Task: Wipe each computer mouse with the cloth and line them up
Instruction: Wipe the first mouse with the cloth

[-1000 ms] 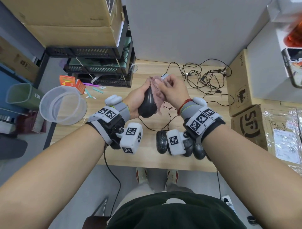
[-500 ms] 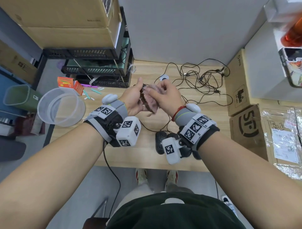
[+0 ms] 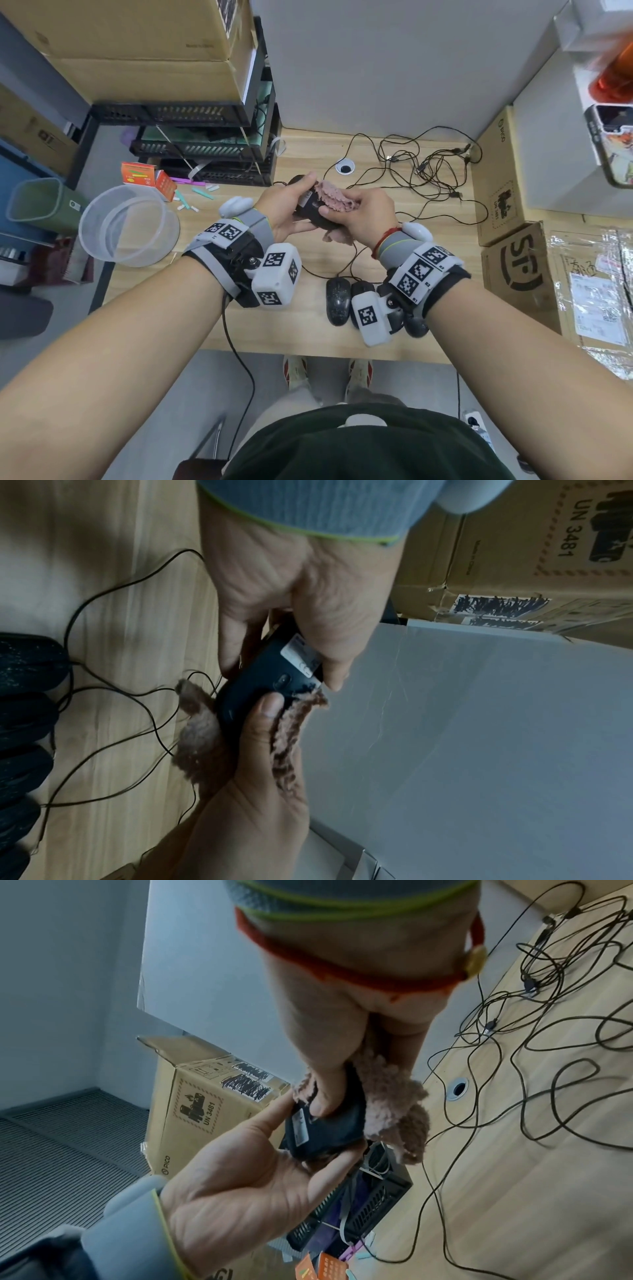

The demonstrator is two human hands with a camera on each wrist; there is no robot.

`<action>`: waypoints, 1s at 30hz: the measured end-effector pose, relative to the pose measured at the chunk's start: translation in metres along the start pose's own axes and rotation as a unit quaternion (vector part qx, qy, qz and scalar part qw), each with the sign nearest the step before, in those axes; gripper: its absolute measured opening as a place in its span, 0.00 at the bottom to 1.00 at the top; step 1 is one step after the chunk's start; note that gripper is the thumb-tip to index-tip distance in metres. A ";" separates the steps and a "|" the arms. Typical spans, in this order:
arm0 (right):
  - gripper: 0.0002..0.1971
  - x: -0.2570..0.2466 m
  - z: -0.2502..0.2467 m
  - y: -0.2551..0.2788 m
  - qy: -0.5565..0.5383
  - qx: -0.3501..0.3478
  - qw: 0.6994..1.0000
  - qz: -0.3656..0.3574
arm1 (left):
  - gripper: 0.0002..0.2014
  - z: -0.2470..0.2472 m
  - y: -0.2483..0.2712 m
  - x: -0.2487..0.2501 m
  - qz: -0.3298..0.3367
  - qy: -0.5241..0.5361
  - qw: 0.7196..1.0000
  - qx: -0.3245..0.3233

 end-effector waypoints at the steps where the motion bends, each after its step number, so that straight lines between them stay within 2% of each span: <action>1: 0.13 0.000 -0.005 0.000 -0.008 0.008 1.000 0.003 | 0.28 -0.001 -0.001 -0.001 0.000 -0.001 1.000 0.006; 3: 0.10 0.000 -0.012 -0.003 0.002 0.035 0.999 -0.001 | 0.29 -0.003 -0.002 -0.004 -0.002 -0.017 1.000 0.008; 6: 0.12 -0.001 -0.019 -0.010 0.045 0.102 0.994 -0.014 | 0.30 -0.007 -0.002 -0.007 -0.009 -0.047 0.999 0.022; 8: 0.12 -0.005 -0.017 -0.012 0.041 0.110 0.992 -0.046 | 0.28 -0.007 -0.001 -0.008 -0.016 -0.054 0.998 0.020; 9: 0.11 -0.009 -0.011 -0.012 0.062 0.085 0.992 -0.072 | 0.25 -0.006 0.000 -0.008 -0.021 -0.055 0.998 0.011; 10: 0.16 -0.015 -0.003 -0.007 0.103 0.050 0.988 -0.100 | 0.22 -0.003 0.002 -0.008 -0.028 -0.056 0.998 0.000; 12: 0.32 -0.023 0.015 0.001 0.172 -0.031 0.973 -0.150 | 0.22 0.001 0.004 -0.008 -0.033 -0.057 0.998 -0.021; 13: 0.35 -0.023 0.022 0.003 0.176 -0.065 0.970 -0.157 | 0.22 0.002 0.005 -0.007 -0.031 -0.057 0.998 -0.024; 15: 0.32 -0.022 0.028 0.003 0.153 -0.093 0.973 -0.147 | 0.25 0.001 0.006 -0.005 -0.030 -0.041 0.998 -0.025; 18: 0.22 -0.023 0.017 -0.001 0.216 -0.016 0.962 -0.163 | 0.28 0.005 0.010 -0.006 -0.035 -0.012 0.998 -0.049; 20: 0.18 -0.027 0.009 -0.001 0.196 0.024 0.962 -0.189 | 0.28 0.010 0.013 -0.007 -0.026 -0.031 0.997 -0.069; 22: 0.18 -0.030 0.012 0.001 0.160 0.009 0.966 -0.205 | 0.26 0.015 0.013 -0.007 -0.019 -0.054 0.995 -0.079; 25: 0.18 -0.037 0.021 0.001 0.177 -0.003 0.961 -0.211 | 0.31 0.018 0.014 -0.008 -0.024 -0.057 0.995 -0.082; 28: 0.15 -0.031 0.012 -0.009 0.137 0.040 0.977 -0.160 | 0.33 0.013 0.011 -0.006 -0.006 -0.041 0.998 -0.048; 30: 0.10 -0.019 -0.002 -0.018 0.116 0.092 0.984 -0.098 | 0.29 0.006 0.009 -0.003 0.002 -0.031 0.999 -0.015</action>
Point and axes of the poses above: each hand's wrist, its own y-axis away from the middle knuckle, its own z-axis out of the palm, x = y × z, the point moved 7 cm from there along -y, towards the middle knuckle, and after that the axes turned 12 degrees about z, right-handed, at the moved point
